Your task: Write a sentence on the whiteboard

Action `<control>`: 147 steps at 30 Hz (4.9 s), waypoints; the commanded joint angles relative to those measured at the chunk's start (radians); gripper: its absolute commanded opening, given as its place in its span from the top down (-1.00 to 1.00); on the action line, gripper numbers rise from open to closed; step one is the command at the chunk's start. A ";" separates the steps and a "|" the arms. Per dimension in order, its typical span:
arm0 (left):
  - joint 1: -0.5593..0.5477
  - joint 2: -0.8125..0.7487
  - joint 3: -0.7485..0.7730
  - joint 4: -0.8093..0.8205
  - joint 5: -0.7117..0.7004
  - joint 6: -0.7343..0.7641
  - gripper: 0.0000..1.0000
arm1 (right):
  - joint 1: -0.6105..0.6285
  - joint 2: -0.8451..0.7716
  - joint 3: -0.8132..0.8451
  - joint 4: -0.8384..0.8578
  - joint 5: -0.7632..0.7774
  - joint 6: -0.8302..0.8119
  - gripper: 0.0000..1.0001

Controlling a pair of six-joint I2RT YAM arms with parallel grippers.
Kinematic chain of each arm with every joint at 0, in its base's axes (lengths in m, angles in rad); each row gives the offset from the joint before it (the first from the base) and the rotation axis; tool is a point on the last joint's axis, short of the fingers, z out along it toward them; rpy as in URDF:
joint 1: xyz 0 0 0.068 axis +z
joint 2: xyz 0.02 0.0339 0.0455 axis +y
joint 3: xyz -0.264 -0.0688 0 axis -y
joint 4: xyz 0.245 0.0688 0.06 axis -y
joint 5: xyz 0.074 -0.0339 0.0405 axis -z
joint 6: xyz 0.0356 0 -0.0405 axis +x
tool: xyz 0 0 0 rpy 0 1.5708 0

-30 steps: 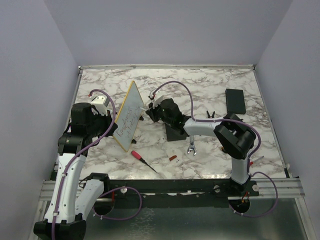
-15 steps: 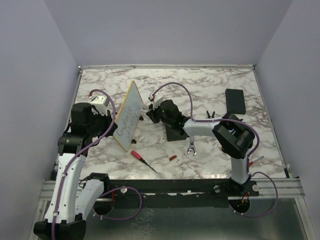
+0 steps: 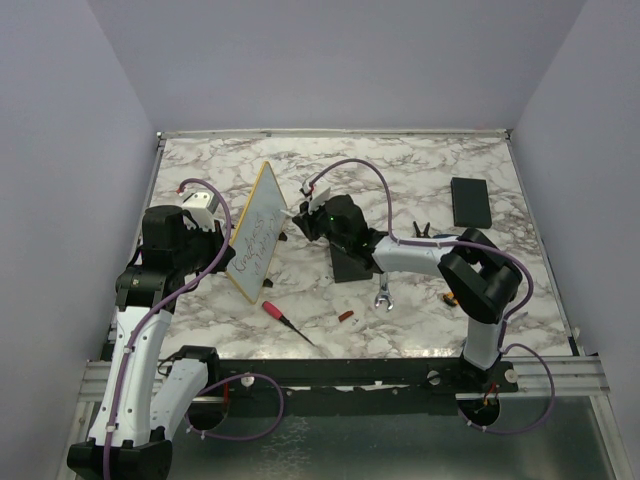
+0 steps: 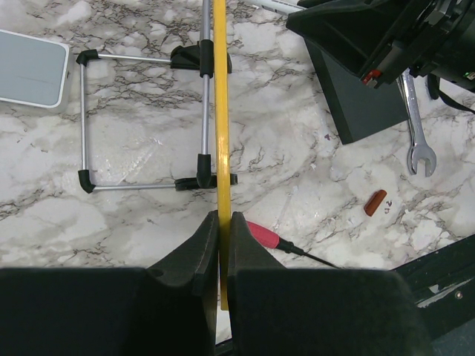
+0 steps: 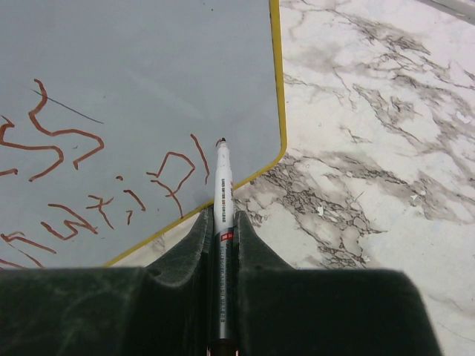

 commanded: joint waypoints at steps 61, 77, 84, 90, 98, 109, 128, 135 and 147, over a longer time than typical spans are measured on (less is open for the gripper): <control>-0.011 -0.006 -0.007 -0.009 0.024 0.008 1.00 | 0.000 0.039 0.049 0.010 -0.015 -0.003 0.99; -0.010 -0.010 -0.007 -0.009 0.026 0.008 1.00 | -0.046 -0.006 -0.012 -0.026 0.002 0.016 0.99; -0.010 -0.009 -0.007 -0.009 0.027 0.007 1.00 | -0.046 0.024 0.008 -0.032 -0.049 0.023 0.99; -0.010 -0.008 -0.007 -0.008 0.025 0.008 1.00 | -0.047 0.055 0.041 -0.047 -0.103 0.013 0.99; -0.010 -0.007 -0.007 -0.009 0.026 0.008 1.00 | -0.045 0.079 0.062 -0.049 -0.122 0.013 0.99; -0.010 -0.009 -0.006 -0.008 0.027 0.008 1.00 | -0.045 0.102 0.087 -0.038 -0.096 0.008 0.99; -0.011 -0.010 -0.007 -0.009 0.026 0.007 1.00 | -0.045 0.092 0.105 -0.012 -0.036 0.008 0.99; -0.011 -0.010 -0.007 -0.008 0.027 0.007 1.00 | -0.045 0.077 0.091 0.001 -0.052 0.004 0.99; -0.010 -0.009 -0.007 -0.009 0.028 0.008 1.00 | -0.039 0.071 0.067 0.016 -0.095 0.003 0.99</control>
